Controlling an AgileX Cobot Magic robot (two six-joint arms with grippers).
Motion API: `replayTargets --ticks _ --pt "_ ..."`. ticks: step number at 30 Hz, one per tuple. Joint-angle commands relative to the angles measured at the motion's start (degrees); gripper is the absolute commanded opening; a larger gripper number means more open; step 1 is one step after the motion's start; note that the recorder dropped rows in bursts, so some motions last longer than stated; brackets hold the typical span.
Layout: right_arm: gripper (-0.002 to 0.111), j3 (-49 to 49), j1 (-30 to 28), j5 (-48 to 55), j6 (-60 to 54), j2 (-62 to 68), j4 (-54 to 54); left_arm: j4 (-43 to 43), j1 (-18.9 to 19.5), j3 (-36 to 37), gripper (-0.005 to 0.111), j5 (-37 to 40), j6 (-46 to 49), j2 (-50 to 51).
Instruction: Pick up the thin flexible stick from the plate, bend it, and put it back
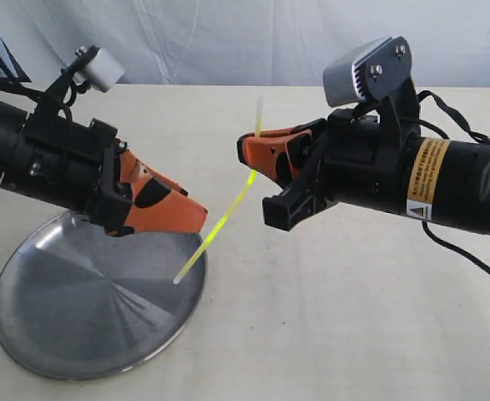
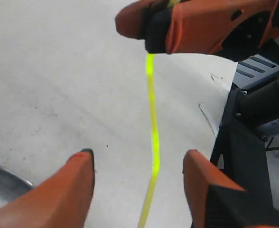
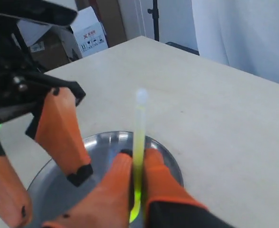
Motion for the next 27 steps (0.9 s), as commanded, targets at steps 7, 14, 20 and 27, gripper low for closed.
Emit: replayTargets --ticks 7,14,20,27 --pt "-0.001 0.13 -0.11 -6.45 -5.48 -0.17 8.16 -1.20 -2.47 -0.21 0.050 2.86 0.43 3.83" --pt "-0.001 0.13 -0.11 -3.83 -5.48 -0.17 7.78 -1.28 -5.07 -0.21 0.003 -1.47 5.40 4.66" --pt "-0.001 0.13 -0.11 -1.10 -5.48 -0.17 7.69 -1.28 -5.07 -0.21 0.000 -1.49 7.44 4.04" --pt "-0.001 0.13 -0.11 2.09 -5.57 -0.17 4.05 -6.85 -5.07 -0.21 0.000 -0.92 15.21 2.51"
